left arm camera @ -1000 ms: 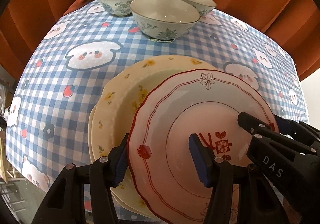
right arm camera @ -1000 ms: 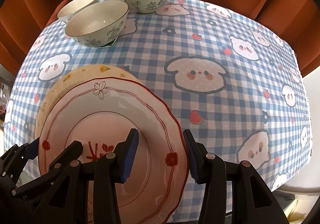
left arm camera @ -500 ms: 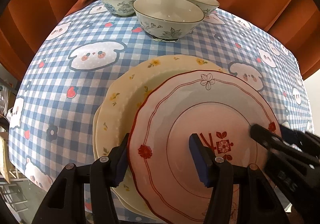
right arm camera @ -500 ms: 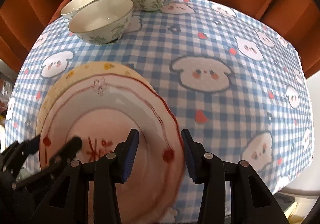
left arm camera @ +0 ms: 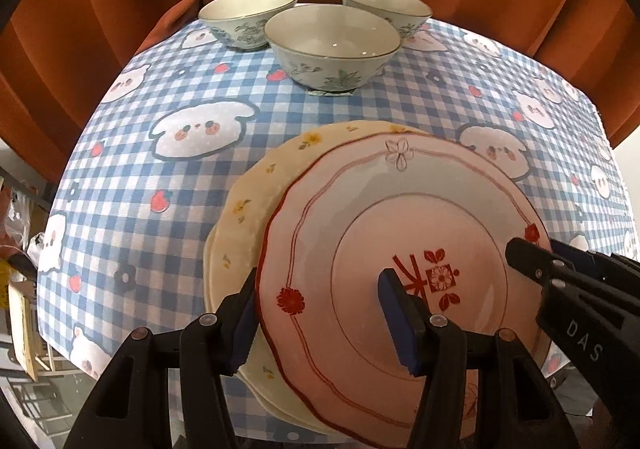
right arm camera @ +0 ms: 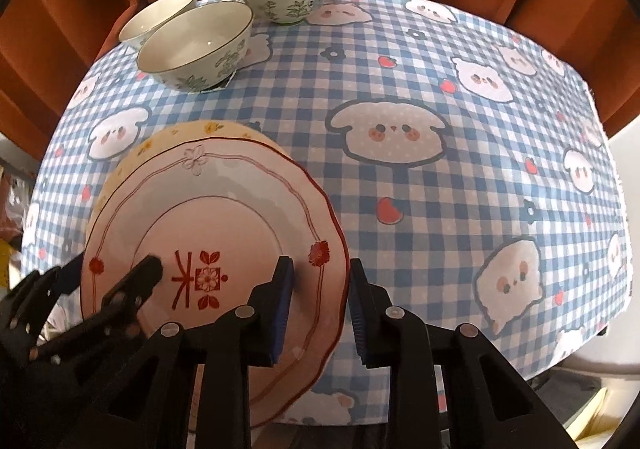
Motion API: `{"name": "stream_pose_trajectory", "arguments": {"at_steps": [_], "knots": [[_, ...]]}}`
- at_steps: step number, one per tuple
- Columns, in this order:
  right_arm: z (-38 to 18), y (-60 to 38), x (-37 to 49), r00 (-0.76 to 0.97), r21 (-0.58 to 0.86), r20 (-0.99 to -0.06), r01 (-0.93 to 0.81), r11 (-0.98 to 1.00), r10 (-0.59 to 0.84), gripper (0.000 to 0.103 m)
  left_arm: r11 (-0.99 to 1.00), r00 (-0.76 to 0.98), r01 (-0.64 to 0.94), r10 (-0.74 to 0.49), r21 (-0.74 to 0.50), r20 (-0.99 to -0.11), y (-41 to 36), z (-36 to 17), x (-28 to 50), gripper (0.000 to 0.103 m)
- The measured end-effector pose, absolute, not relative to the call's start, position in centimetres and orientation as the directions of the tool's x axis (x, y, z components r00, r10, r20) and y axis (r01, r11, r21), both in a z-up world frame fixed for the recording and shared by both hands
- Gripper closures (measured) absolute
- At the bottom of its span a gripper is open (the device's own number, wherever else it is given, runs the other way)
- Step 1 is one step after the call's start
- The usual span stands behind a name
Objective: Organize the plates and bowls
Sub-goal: 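Lower the red-rimmed plate onto the stack and open both tools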
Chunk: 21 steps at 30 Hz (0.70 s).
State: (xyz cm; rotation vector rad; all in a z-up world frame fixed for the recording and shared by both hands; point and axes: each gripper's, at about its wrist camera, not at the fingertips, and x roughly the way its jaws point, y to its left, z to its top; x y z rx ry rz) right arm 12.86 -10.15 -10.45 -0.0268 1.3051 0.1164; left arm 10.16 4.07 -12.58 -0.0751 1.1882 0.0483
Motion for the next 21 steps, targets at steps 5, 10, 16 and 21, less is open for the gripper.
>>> {"name": "stream_pose_trajectory", "arguments": {"at_steps": [5,10,16,21], "knots": [[-11.3,-9.2,13.6,0.237,0.06,-0.968,-0.109,0.992,0.085,0.074,0.996,0.374,-0.092,0.034,-0.001,-0.927,4.5,-12.7,10.6,0.046],[-11.2,-8.6,14.3,0.259,0.041,-0.963,-0.118,0.992,0.071,0.073,0.994,0.383,-0.091,0.09,0.059,-0.919,4.2,-13.0,10.9,0.046],[-11.4,-7.9,14.2,0.292,-0.011,-0.956,-0.122,0.992,0.025,0.072,0.991,0.398,-0.073,0.129,0.109,-0.908,3.7,-13.3,10.6,0.046],[-11.4,-7.2,13.4,0.309,-0.055,-0.951,-0.136,0.989,-0.011,0.072,0.991,0.402,-0.061,0.133,0.118,-0.906,3.6,-13.5,10.3,0.04]]}}
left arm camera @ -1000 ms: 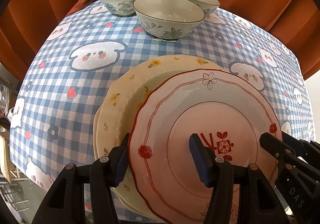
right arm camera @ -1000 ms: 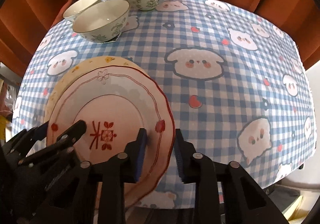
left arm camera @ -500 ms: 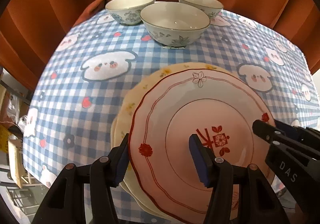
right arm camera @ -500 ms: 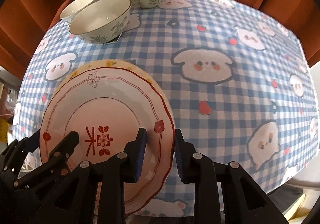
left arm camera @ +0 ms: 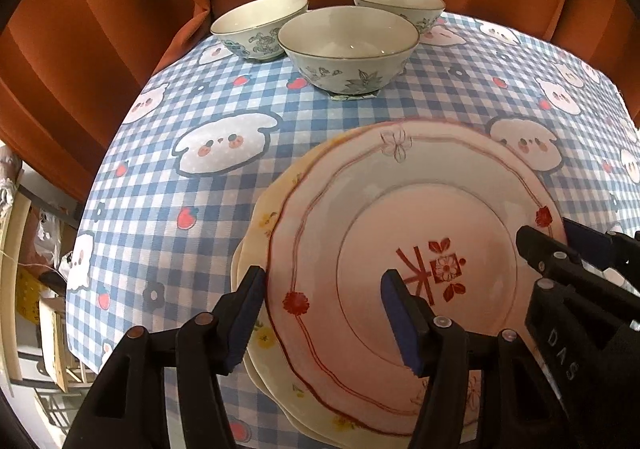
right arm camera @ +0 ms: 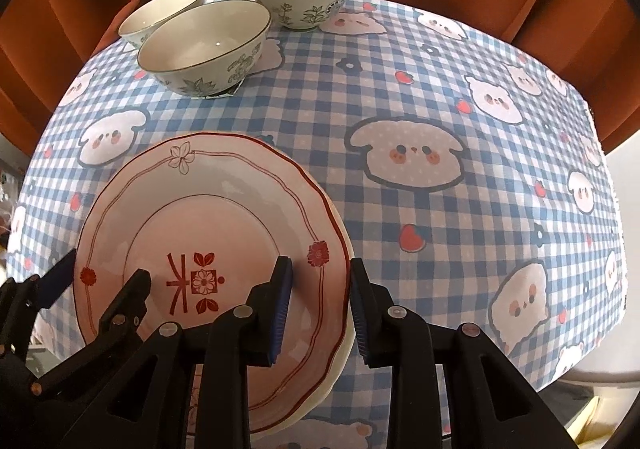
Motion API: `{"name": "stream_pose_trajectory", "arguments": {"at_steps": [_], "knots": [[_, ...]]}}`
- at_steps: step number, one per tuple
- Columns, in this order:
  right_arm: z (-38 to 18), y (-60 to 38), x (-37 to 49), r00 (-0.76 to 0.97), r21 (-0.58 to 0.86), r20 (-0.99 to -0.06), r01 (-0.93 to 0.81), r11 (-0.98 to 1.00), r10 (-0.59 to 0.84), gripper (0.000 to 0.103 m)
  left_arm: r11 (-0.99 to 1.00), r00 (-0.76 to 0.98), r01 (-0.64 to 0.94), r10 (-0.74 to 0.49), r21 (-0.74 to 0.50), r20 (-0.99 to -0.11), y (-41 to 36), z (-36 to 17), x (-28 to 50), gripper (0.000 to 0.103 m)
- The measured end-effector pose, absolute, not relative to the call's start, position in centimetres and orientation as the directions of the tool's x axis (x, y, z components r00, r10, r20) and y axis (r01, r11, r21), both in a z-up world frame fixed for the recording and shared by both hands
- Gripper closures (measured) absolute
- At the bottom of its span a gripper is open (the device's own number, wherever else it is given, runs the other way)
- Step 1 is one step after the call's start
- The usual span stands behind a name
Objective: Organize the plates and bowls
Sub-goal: 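Lower the red-rimmed plate onto the stack and open both tools, then move both tools to the largest green-floral bowl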
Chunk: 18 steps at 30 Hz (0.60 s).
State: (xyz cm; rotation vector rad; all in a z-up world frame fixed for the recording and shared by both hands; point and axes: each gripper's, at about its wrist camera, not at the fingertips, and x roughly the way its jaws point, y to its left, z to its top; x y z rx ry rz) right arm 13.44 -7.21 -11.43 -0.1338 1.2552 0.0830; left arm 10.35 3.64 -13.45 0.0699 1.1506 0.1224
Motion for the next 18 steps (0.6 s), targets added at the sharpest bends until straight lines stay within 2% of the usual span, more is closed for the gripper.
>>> {"name": "stream_pose_trajectory", "arguments": {"at_steps": [4,6,9,13,18], "knots": [[-11.5,-7.0,13.1,0.313,-0.057,-0.95,-0.137,0.989,-0.012,0.068,0.994,0.411,-0.057,0.112,0.097,-0.905,3.8,-13.5,10.2,0.036],[-11.4,-7.4,13.2,0.306,-0.026,-0.952,-0.122,0.992,0.013,0.067,0.996,0.406,-0.058,0.091,0.074,-0.909,4.0,-13.4,10.2,0.029],[-11.1,-7.6,13.3,0.295,0.006,-0.955,-0.112,0.994,0.039,0.063,0.998,0.405,-0.058,0.06,0.04,-0.912,4.3,-13.2,10.1,0.027],[-9.6,-6.9,13.2,0.333,0.008,-0.941,-0.133,0.991,0.052,0.046,0.998,0.424,-0.061,0.041,0.016,-0.905,4.9,-12.1,10.3,0.024],[-7.9,-6.1,14.1,0.352,0.029,-0.932,-0.151,0.988,0.081,0.044,0.998,0.466,-0.066,0.036,0.006,-0.884,5.7,-10.2,11.5,0.023]]}}
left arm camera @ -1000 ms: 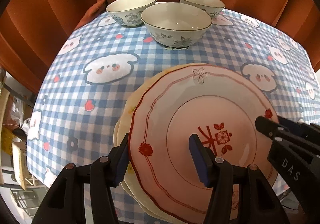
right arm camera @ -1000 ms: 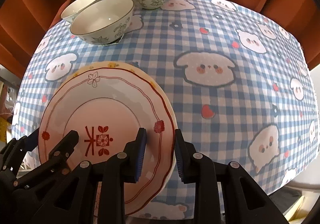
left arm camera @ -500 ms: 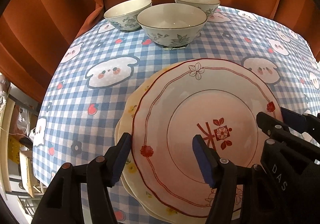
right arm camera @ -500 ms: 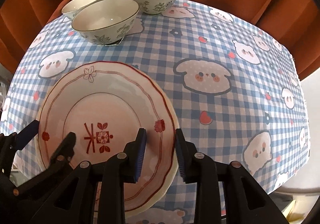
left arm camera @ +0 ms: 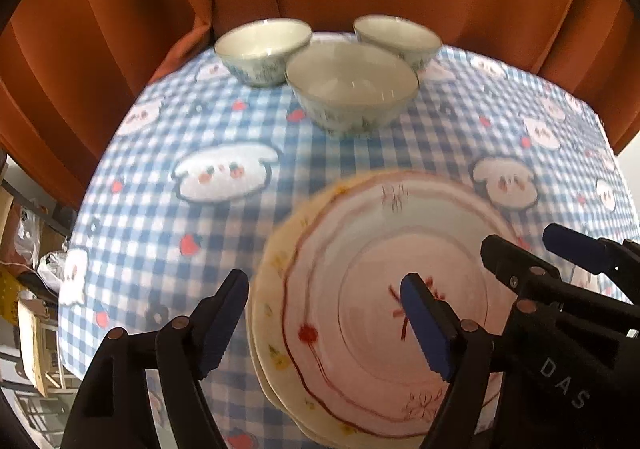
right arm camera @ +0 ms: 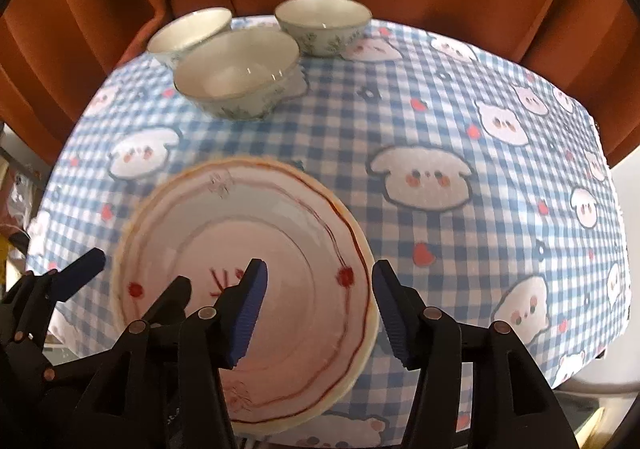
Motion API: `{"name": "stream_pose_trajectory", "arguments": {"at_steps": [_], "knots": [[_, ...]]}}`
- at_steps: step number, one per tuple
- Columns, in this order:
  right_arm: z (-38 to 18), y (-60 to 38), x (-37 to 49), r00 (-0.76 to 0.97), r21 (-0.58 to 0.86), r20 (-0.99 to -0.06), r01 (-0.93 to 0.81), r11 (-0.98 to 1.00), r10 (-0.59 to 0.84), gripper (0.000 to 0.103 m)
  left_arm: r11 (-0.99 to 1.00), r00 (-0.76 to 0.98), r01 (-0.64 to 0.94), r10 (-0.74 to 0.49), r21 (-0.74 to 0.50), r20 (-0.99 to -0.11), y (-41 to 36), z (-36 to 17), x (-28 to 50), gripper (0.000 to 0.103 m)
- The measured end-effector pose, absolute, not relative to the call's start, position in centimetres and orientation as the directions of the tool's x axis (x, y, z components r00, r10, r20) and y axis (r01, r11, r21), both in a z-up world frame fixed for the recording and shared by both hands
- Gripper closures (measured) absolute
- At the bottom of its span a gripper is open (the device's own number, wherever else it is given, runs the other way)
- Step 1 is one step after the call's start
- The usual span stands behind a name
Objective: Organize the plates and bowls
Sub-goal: 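Move both tools to the largest green-floral bowl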
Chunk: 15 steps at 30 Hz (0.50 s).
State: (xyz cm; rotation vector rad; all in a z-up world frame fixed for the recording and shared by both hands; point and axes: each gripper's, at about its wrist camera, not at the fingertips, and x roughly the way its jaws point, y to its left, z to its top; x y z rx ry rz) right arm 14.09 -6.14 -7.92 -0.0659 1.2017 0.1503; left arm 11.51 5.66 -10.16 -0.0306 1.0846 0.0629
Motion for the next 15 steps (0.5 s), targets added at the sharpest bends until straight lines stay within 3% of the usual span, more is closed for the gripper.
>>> {"name": "stream_pose_trajectory", "arguments": {"at_steps": [15], "knots": [[-4.8,-4.3,22.0,0.454,0.04,-0.884,-0.163,0.986,0.11,0.041,0.99,0.538,-0.138,0.083,0.01,-0.839,8.1,-7.5,19.4,0.023]]}}
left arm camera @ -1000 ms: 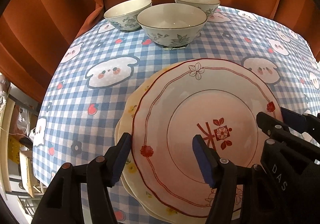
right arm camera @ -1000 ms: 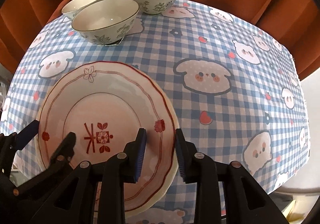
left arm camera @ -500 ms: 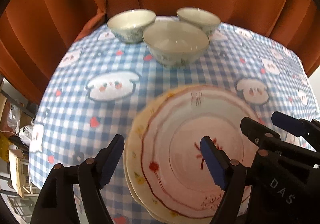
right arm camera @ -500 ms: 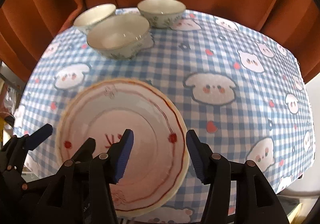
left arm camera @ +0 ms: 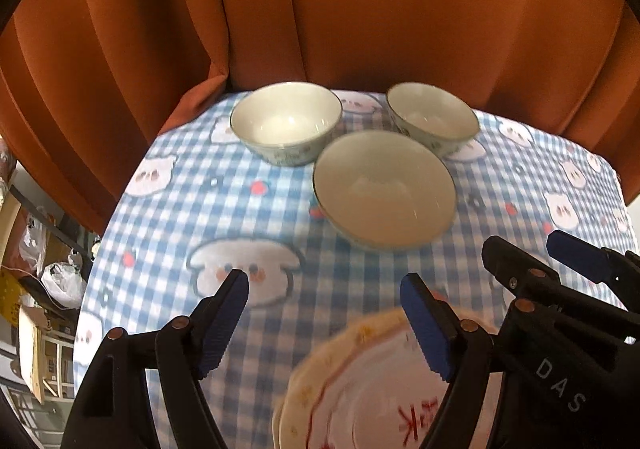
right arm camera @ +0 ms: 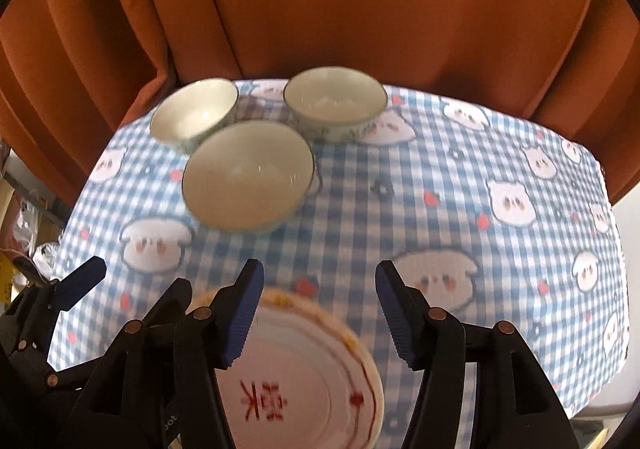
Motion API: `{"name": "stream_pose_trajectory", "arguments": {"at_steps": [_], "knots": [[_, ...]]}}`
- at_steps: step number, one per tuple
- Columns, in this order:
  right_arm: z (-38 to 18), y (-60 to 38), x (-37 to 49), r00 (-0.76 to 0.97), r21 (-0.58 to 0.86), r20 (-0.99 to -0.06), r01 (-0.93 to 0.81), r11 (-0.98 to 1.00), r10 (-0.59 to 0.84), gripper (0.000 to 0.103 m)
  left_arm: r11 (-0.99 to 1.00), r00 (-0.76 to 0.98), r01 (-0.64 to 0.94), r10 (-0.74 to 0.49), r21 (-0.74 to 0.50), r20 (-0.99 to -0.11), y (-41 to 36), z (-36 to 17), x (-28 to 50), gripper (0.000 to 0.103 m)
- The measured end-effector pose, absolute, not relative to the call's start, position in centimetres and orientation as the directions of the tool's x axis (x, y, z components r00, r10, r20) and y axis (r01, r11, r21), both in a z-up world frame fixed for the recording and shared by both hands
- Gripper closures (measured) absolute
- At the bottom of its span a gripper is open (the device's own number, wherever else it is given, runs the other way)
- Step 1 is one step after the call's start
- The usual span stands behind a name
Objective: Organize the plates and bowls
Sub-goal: 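Move both tools to the largest green-floral bowl, then close both tools on the rim of the large bowl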
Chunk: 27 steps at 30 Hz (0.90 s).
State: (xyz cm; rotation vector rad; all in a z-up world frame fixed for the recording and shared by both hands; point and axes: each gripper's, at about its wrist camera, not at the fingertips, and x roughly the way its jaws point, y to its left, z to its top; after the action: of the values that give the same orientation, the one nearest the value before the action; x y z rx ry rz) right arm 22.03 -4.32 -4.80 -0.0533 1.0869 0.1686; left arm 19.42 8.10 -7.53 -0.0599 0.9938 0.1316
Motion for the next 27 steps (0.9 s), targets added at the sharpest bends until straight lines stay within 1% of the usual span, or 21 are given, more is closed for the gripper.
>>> {"name": "stream_pose_trajectory", "arguments": {"at_steps": [7,13,16,19,23,27], "knots": [[-5.7,-3.1,26.3,0.459,0.058,-0.879,-0.165,0.985,0.129,0.041,0.988,0.526,-0.152,0.097,0.019,-0.845,8.9,-8.8,23.7,0.024],[-8.0,-2.1,29.7,0.431,0.07,-0.892,-0.168,0.983,0.137,0.041,0.987,0.496,-0.161,0.106,0.029,-0.862,9.3,-10.8,26.5,0.028],[-9.1,-1.8,31.0,0.418,0.072,-0.898,-0.17,0.983,0.138,0.041,0.987,0.484,-0.16,0.105,0.03,-0.869,9.4,-11.9,27.8,0.033],[-10.2,-1.6,32.0,0.405,0.077,-0.903,-0.173,0.982,0.142,0.041,0.988,0.473,-0.149,0.093,0.025,-0.876,9.2,-13.0,28.9,0.04],[-11.5,-1.5,33.3,0.386,0.092,-0.91,-0.168,0.981,0.151,0.042,0.989,0.463,-0.146,0.074,0.006,-0.883,9.3,-14.0,30.0,0.045],[-12.4,-1.4,34.0,0.366,0.12,-0.914,-0.169,0.978,0.175,0.053,0.991,0.446,-0.135,0.052,-0.009,-0.894,9.4,-14.9,30.7,0.059]]}}
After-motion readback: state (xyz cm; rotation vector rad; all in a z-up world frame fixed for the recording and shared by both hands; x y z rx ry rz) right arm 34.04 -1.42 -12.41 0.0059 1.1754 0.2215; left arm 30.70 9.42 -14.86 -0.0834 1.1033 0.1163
